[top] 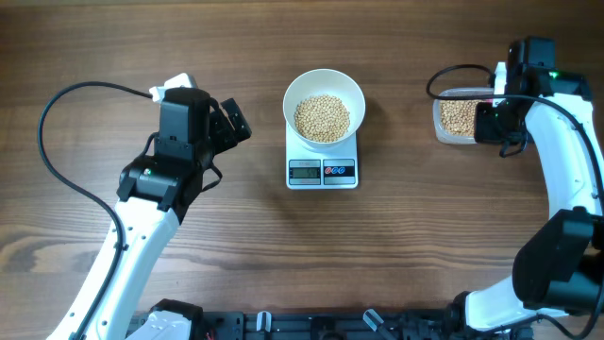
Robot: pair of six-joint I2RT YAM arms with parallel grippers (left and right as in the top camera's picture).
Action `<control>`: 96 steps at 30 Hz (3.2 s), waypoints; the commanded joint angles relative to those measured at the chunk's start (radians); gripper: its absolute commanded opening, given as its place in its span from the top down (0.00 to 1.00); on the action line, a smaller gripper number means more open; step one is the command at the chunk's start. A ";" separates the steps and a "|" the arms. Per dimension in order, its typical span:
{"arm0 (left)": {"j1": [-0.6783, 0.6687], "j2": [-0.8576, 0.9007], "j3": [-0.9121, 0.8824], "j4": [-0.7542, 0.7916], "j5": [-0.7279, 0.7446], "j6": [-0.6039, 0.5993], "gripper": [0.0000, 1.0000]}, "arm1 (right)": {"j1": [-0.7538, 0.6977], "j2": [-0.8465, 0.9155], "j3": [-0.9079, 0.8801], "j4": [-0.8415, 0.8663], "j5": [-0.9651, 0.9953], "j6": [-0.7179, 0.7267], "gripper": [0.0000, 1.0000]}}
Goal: Scoop item into bowl and weigh 150g on scale
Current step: 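Scoop more soybeans from the tub with the right gripper, then carry the filled scoop with the right gripper toward the white bowl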
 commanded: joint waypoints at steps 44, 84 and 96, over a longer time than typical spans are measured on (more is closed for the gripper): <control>0.008 0.004 0.001 0.000 0.001 0.001 0.00 | -0.259 0.054 -0.010 -0.044 -0.745 -0.050 0.96; 0.008 0.004 0.001 0.000 0.001 0.001 0.00 | -0.560 0.156 -0.010 -0.362 -1.236 -0.432 0.96; 0.008 0.004 0.001 0.000 0.001 0.001 0.00 | -0.414 0.156 -0.009 -0.497 -1.339 -0.558 0.95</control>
